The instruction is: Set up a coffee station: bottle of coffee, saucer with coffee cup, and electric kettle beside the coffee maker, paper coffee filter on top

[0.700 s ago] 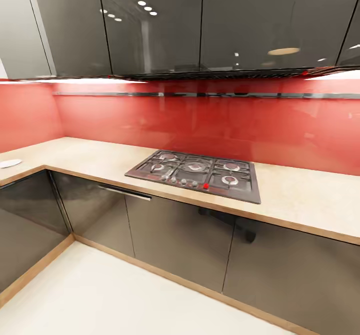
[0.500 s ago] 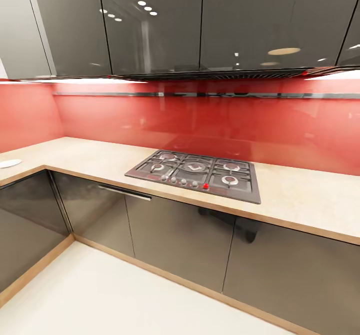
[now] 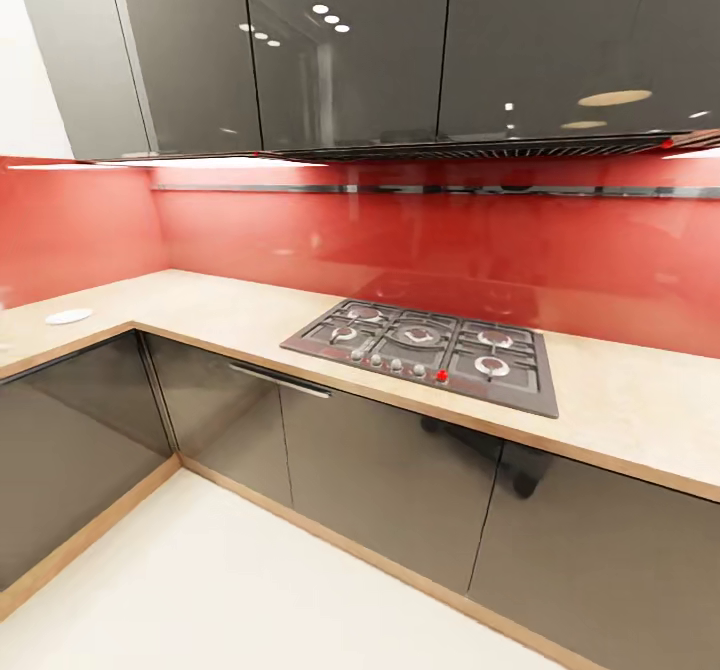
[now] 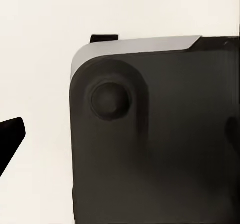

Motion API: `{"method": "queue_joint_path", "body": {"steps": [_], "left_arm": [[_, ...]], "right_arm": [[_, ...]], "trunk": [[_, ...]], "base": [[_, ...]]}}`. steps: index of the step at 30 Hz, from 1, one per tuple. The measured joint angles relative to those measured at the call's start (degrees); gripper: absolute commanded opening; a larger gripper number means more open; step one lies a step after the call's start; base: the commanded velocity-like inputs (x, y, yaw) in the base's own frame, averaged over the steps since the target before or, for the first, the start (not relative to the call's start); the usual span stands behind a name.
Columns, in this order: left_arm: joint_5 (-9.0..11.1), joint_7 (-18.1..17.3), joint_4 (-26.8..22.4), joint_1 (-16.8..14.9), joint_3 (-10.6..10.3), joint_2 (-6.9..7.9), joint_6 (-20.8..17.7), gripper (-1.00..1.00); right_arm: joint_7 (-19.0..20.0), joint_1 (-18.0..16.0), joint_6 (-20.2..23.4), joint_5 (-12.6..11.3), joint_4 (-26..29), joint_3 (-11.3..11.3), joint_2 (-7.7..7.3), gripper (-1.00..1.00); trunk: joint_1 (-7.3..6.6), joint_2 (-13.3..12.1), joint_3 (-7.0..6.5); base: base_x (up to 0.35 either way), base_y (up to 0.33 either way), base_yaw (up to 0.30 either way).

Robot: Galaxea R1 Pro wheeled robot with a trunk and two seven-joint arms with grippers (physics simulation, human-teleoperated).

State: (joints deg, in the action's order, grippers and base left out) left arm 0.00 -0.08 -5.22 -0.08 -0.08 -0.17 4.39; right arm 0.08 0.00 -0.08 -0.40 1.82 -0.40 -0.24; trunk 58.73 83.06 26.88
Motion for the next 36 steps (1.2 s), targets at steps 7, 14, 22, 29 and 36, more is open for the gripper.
{"method": "queue_joint_path", "body": {"steps": [7,14,22,29,36], "left_arm": [[0.0,0.0,-1.9,0.0,0.0,0.0,2.0,1.0],[0.0,0.0,-1.9,0.0,0.0,0.0,2.0,1.0],[0.0,0.0,-1.9,0.0,0.0,0.0,2.0,1.0],[0.0,0.0,-1.9,0.0,0.0,0.0,2.0,1.0],[0.0,0.0,-1.9,0.0,0.0,0.0,2.0,1.0]], "right_arm": [[0.0,0.0,-0.5,0.0,2.3,0.0,0.15,1.0],[0.0,0.0,-1.1,0.0,17.3,0.1,0.22,1.0],[0.1,0.0,-1.1,-0.1,17.2,0.3,0.34,1.0],[0.1,0.0,-1.1,-0.1,17.1,0.3,0.33,1.0],[0.1,0.0,-1.1,-0.2,17.1,0.3,0.34,1.0]], "trunk": [[0.0,0.0,0.0],[0.0,0.0,0.0],[0.0,0.0,0.0],[0.0,0.0,0.0],[0.0,0.0,0.0]], "base": [[0.0,0.0,0.295],[0.0,0.0,0.296],[0.0,0.0,0.296],[0.0,0.0,0.296],[0.0,0.0,0.296]]}}
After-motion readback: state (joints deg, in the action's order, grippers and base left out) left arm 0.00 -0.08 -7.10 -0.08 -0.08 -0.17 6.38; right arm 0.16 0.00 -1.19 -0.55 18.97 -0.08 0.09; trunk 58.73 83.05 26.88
